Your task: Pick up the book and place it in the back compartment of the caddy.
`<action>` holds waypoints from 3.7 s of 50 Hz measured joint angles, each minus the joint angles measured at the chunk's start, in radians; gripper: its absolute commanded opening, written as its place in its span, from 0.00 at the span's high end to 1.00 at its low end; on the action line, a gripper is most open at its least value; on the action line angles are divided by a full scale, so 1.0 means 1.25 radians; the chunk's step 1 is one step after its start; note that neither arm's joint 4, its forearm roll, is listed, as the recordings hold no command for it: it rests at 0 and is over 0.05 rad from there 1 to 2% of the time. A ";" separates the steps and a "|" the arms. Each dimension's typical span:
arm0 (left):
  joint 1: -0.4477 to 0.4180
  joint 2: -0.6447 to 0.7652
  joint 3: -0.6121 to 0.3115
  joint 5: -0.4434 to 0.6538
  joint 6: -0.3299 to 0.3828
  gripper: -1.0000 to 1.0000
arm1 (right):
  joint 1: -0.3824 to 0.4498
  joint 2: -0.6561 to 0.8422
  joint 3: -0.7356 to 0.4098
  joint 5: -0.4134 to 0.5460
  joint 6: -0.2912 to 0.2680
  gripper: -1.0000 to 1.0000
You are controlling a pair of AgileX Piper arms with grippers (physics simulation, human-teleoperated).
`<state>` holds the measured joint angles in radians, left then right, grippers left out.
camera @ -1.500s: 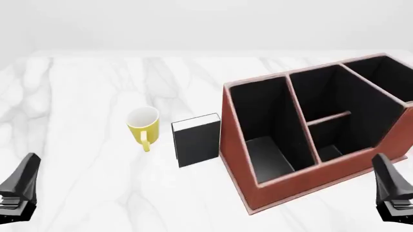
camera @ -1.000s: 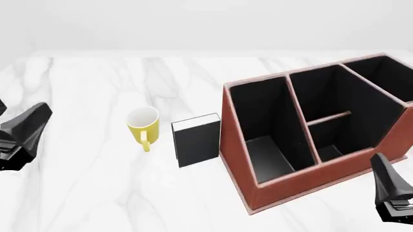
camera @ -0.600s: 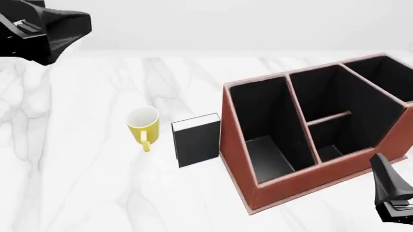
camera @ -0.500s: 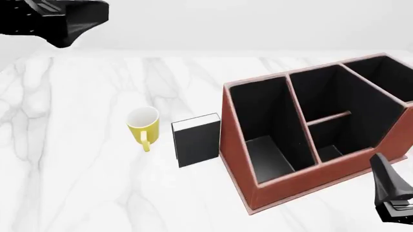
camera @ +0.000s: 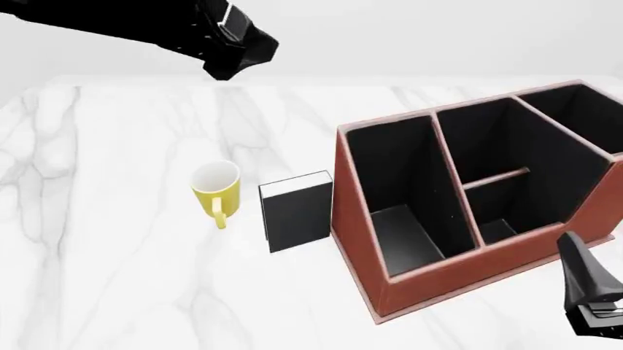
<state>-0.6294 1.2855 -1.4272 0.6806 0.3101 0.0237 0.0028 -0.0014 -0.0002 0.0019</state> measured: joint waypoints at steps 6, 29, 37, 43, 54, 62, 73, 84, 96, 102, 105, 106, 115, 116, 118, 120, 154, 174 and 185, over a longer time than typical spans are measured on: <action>-0.041 0.032 0.006 0.004 -0.024 0.00 | -0.001 0.001 0.000 0.000 0.001 0.00; -0.154 0.094 0.129 -0.029 -0.122 0.00 | -0.001 0.001 0.000 0.001 0.001 0.00; -0.157 0.116 0.155 -0.041 -0.133 0.00 | -0.001 0.002 0.000 -0.001 0.001 0.00; -0.149 0.135 0.163 -0.048 -0.128 0.00 | 0.000 0.002 0.000 -0.001 0.001 0.00; -0.130 0.164 0.162 -0.060 -0.104 0.00 | 0.001 0.003 0.000 -0.001 0.001 0.00; -0.122 0.178 0.163 -0.074 -0.087 0.00 | 0.002 0.002 0.000 -0.001 0.002 0.00; -0.113 0.206 0.163 -0.105 -0.070 0.00 | 0.003 0.002 0.000 0.000 0.002 0.00; -0.110 0.228 0.164 -0.125 -0.065 0.00 | 0.006 0.002 0.000 0.001 0.000 0.00; -0.100 0.242 0.181 -0.157 -0.062 0.00 | 0.007 0.000 0.000 0.003 -0.002 0.00; -0.094 0.248 0.192 -0.170 -0.063 0.00 | 0.007 0.000 0.000 0.003 -0.003 0.00; -0.091 0.251 0.196 -0.175 -0.063 0.00 | 0.007 0.001 0.000 0.003 -0.003 0.00; -0.090 0.252 0.198 -0.176 -0.063 0.00 | 0.007 0.001 0.000 0.003 -0.003 0.00; -0.081 0.264 0.200 -0.186 -0.060 0.00 | 0.007 0.002 0.000 0.003 -0.004 0.00; -0.080 0.265 0.199 -0.187 -0.060 0.00 | 0.007 0.002 0.000 0.003 -0.004 0.00; -0.077 0.268 0.198 -0.189 -0.060 0.00 | 0.007 0.002 0.000 0.003 -0.004 0.00; -0.075 0.272 0.197 -0.191 -0.059 0.00 | 0.007 0.003 0.000 0.003 -0.004 0.00; -0.062 0.355 0.254 -0.309 -0.090 0.00 | 0.009 0.004 0.000 -0.002 -0.007 0.00; -0.046 0.392 0.273 -0.371 -0.174 1.00 | 0.009 0.002 0.000 0.001 -0.007 0.00; -0.059 0.370 0.281 -0.339 -0.171 1.00 | 0.008 0.002 0.000 0.001 -0.007 0.00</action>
<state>-0.7037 1.7483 -1.0754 0.2565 0.0958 0.0332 0.0055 -0.0012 0.0004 -0.0068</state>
